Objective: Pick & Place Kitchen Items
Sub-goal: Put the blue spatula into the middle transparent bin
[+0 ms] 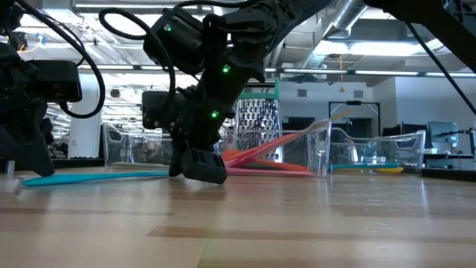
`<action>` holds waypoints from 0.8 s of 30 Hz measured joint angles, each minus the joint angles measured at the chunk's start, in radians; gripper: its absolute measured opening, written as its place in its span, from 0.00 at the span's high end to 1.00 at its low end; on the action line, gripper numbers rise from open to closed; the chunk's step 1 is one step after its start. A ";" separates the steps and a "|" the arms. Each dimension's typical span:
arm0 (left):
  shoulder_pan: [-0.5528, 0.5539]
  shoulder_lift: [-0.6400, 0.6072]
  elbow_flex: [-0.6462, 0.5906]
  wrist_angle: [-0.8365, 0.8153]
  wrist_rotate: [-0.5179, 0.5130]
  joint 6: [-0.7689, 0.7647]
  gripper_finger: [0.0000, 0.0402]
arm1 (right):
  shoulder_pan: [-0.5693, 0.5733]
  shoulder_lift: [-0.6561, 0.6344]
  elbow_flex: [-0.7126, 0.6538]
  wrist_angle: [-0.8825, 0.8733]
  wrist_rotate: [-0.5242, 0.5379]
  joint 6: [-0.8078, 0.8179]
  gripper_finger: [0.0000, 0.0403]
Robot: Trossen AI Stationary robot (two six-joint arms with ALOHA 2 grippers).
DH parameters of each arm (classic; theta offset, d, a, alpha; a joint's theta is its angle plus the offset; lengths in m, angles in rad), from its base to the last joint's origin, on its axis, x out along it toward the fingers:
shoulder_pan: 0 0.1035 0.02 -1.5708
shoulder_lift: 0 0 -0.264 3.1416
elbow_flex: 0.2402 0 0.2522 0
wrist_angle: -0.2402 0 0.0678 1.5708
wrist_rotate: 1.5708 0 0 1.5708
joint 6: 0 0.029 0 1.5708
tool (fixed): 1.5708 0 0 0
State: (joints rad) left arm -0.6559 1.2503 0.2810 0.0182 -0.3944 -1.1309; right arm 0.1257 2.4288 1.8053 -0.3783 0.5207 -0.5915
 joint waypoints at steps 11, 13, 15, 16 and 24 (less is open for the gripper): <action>0.000 0.000 0.000 0.008 0.009 0.027 1.00 | 0.006 -0.011 0.001 -0.025 -0.082 -0.035 1.00; 0.000 0.000 0.000 0.010 0.020 0.027 1.00 | 0.011 -0.012 0.001 -0.029 -0.087 -0.046 1.00; 0.000 0.000 0.000 0.011 0.025 0.027 1.00 | 0.017 -0.012 0.002 -0.030 -0.092 -0.047 1.00; 0.000 0.000 0.000 0.011 0.027 0.027 1.00 | 0.020 -0.012 0.002 -0.031 -0.094 -0.047 1.00; -0.062 -0.001 -0.029 0.019 0.016 -0.045 1.00 | 0.057 -0.012 0.091 -0.114 -0.215 -0.009 1.00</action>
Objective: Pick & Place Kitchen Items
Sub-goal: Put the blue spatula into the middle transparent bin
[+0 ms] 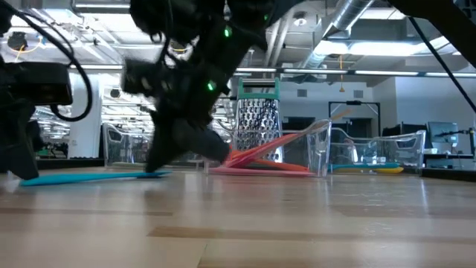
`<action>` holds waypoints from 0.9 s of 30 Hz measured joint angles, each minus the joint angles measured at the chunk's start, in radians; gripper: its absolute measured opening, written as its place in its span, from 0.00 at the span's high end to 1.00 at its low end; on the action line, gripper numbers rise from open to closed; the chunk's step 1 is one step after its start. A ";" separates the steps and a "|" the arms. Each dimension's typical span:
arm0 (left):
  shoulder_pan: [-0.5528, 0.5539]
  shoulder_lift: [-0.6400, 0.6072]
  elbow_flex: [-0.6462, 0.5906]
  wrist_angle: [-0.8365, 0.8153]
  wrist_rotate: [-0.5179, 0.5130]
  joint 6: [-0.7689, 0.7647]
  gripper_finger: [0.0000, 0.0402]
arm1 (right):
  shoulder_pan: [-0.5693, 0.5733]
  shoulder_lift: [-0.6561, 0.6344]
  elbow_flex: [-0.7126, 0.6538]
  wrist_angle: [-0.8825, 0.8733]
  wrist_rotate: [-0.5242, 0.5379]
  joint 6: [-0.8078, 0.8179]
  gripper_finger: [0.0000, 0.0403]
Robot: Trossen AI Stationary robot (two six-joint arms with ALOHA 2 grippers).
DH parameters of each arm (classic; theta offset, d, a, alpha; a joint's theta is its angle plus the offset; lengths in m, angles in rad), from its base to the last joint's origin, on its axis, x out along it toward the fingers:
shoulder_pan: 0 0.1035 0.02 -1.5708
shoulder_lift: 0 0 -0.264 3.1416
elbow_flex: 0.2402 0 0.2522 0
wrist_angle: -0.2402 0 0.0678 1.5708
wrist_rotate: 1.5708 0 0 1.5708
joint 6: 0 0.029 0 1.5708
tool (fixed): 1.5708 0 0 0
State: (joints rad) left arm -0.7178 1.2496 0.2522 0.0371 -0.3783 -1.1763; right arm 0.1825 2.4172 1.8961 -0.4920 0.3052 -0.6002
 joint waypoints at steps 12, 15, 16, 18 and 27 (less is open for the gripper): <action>-0.058 0.001 -0.015 -0.013 -0.044 -0.054 1.00 | -0.034 0.000 0.071 0.057 -0.062 0.023 1.00; -0.058 0.001 -0.015 -0.012 -0.052 -0.053 1.00 | -0.048 0.000 0.071 0.034 -0.056 0.023 1.00; -0.058 0.001 -0.015 -0.012 -0.059 -0.053 1.00 | -0.052 0.000 0.071 0.026 -0.047 0.022 1.00; -0.058 0.001 -0.015 -0.012 -0.064 -0.052 1.00 | -0.061 0.000 0.071 0.015 -0.043 0.025 1.00; -0.054 0.001 -0.015 -0.012 -0.104 -0.028 1.00 | -0.072 0.000 0.071 -0.027 -0.044 0.025 1.00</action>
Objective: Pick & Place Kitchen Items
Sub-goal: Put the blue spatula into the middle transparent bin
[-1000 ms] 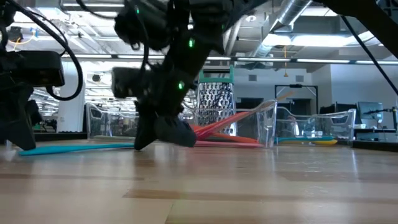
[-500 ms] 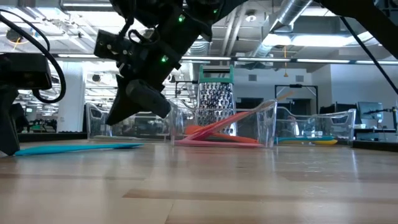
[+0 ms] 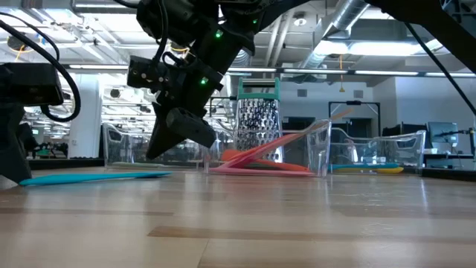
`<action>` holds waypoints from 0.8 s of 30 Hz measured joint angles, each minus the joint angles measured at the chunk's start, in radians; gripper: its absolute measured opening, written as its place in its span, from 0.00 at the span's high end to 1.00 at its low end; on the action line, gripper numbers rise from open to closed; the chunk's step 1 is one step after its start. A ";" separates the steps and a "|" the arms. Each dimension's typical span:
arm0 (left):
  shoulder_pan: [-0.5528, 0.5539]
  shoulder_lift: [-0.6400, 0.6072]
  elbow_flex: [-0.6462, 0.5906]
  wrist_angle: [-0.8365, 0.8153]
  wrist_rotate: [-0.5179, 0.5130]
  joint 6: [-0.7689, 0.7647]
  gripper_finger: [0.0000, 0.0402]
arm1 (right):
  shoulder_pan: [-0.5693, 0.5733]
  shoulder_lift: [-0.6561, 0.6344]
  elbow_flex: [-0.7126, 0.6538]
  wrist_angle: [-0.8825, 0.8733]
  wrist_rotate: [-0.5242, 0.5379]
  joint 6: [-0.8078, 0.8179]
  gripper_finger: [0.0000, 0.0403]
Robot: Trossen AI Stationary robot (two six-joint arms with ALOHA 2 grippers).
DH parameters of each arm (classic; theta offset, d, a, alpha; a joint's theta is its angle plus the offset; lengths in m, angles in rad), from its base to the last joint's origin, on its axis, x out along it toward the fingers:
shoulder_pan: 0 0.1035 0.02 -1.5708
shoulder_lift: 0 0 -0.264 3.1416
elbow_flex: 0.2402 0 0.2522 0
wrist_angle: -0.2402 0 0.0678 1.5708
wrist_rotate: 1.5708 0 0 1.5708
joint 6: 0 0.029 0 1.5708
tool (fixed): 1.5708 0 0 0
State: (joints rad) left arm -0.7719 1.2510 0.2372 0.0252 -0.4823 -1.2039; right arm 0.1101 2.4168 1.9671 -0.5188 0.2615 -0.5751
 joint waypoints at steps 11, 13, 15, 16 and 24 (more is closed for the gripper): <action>0.000 -0.052 0.031 0.021 -0.025 0.077 1.00 | -0.002 -0.001 0.001 -0.002 0.000 0.011 1.00; 0.000 -0.058 0.042 0.029 -0.026 0.092 1.00 | -0.002 -0.001 0.001 -0.002 0.000 0.017 1.00; 0.000 -0.055 0.041 0.025 -0.026 0.092 1.00 | -0.002 -0.002 0.001 -0.004 0.000 0.019 1.00; 0.000 -0.048 0.041 0.023 -0.026 0.092 1.00 | -0.002 -0.002 0.001 -0.006 0.000 0.019 1.00; 0.024 0.030 0.041 0.025 -0.010 0.058 1.00 | -0.001 -0.002 0.001 -0.011 -0.001 0.019 1.00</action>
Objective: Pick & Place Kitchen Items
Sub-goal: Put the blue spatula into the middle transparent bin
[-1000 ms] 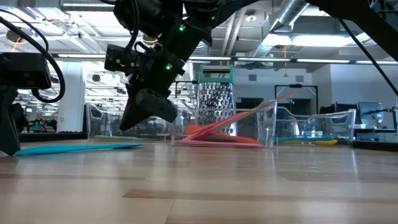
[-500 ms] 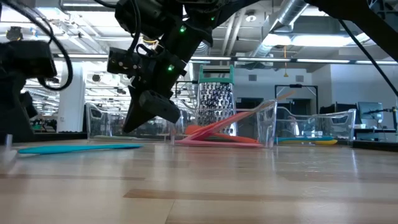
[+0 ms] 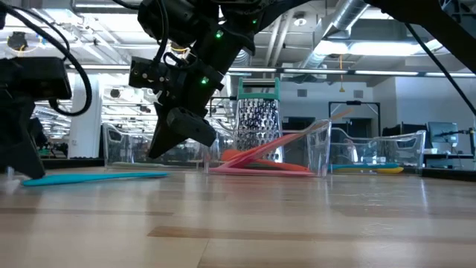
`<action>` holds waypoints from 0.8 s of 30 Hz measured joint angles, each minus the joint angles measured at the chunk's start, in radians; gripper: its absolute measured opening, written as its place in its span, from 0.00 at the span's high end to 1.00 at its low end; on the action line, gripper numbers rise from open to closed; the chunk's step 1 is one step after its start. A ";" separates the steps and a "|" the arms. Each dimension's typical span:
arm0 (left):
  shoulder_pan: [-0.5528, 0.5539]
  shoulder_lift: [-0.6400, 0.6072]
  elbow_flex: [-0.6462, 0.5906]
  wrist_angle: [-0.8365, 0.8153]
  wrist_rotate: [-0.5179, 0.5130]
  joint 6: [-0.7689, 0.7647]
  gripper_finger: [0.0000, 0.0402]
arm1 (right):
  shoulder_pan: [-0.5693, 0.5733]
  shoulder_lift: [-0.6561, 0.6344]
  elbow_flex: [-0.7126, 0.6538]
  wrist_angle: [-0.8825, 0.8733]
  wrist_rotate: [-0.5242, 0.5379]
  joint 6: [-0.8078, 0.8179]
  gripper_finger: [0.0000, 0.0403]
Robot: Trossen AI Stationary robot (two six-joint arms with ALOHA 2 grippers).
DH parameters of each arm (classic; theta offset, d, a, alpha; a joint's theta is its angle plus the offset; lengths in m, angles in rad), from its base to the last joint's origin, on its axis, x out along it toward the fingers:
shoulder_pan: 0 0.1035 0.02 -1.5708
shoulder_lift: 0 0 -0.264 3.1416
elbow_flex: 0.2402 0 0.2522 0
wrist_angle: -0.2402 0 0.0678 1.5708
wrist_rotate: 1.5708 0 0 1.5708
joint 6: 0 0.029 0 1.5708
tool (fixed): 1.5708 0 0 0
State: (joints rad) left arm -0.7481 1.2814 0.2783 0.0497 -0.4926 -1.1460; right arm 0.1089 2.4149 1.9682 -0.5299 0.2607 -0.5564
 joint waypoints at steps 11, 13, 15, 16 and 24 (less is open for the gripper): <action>0.009 0.070 0.005 0.024 0.034 -0.048 1.00 | -0.017 0.000 0.000 -0.012 0.001 -0.003 1.00; 0.009 0.070 0.004 0.023 0.038 -0.048 1.00 | -0.024 0.000 0.000 -0.015 0.001 -0.013 0.98; 0.009 0.071 0.004 0.022 0.039 -0.048 1.00 | -0.029 0.000 0.000 -0.013 0.002 -0.019 0.95; 0.009 0.071 0.004 0.021 0.040 -0.048 1.00 | -0.032 0.000 0.000 -0.010 0.002 -0.019 0.94; 0.009 0.071 0.003 0.020 0.044 -0.048 1.00 | -0.026 -0.001 0.000 0.014 0.002 -0.052 0.72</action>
State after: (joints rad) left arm -0.7391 1.3527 0.2817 0.0700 -0.4487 -1.1938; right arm 0.0828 2.4142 1.9682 -0.5159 0.2626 -0.6084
